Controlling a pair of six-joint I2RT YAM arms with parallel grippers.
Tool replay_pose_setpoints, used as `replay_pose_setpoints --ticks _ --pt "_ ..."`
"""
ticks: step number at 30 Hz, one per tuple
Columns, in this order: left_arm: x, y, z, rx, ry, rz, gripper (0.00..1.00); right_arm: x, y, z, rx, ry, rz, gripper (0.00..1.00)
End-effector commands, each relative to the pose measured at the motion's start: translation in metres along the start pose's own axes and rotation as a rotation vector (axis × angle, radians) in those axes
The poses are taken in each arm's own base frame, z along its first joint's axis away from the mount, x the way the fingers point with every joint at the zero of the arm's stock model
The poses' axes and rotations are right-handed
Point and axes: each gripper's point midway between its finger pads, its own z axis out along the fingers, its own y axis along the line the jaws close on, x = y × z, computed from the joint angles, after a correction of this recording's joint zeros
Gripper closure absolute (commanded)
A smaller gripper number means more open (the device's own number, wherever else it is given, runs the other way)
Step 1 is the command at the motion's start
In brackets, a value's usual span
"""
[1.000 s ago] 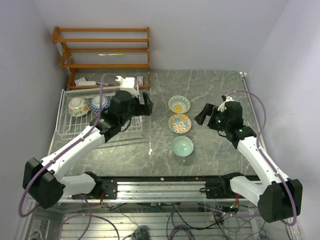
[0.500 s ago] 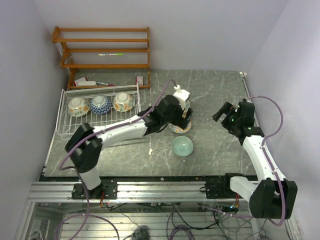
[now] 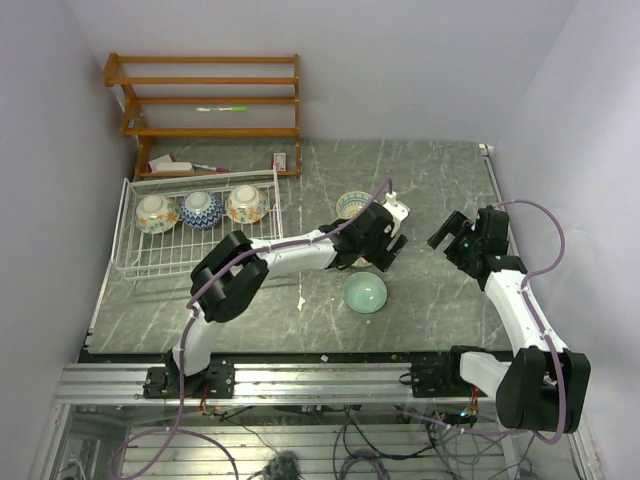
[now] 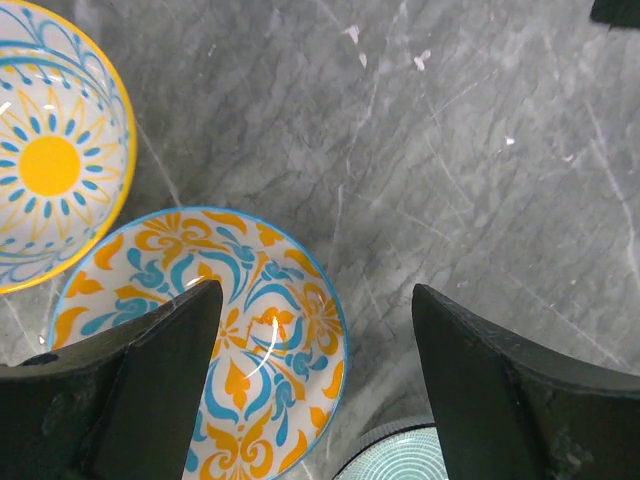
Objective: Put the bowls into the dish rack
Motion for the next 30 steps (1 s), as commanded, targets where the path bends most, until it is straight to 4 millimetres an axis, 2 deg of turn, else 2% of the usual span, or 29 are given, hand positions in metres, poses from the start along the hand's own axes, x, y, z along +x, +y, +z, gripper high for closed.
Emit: replay_pose_setpoints --ticks 1,11,14,17,22,25,30 --pt "0.0 0.004 0.008 -0.039 -0.002 0.032 0.13 0.001 -0.003 0.007 -0.008 0.008 0.017 0.0" --pt "0.03 0.014 0.028 -0.124 0.074 0.068 0.2 0.007 -0.004 0.009 -0.023 0.026 0.018 0.0" --pt "0.032 0.012 0.029 -0.127 0.071 0.071 0.29 0.007 -0.003 0.01 -0.026 0.028 0.021 0.0" --pt "0.031 0.012 0.026 -0.14 0.062 0.074 0.47 0.007 -0.003 0.01 -0.027 0.029 0.022 0.0" --pt "0.032 0.014 0.023 -0.157 0.068 0.078 0.68 0.007 -0.002 0.009 -0.029 0.028 0.023 0.0" --pt "0.025 0.013 0.014 -0.162 0.055 0.069 0.9 0.008 -0.003 0.009 -0.029 0.031 0.023 0.0" --pt "-0.017 0.005 -0.027 -0.147 -0.033 0.039 0.93 0.008 -0.001 0.009 -0.039 0.032 0.023 0.0"
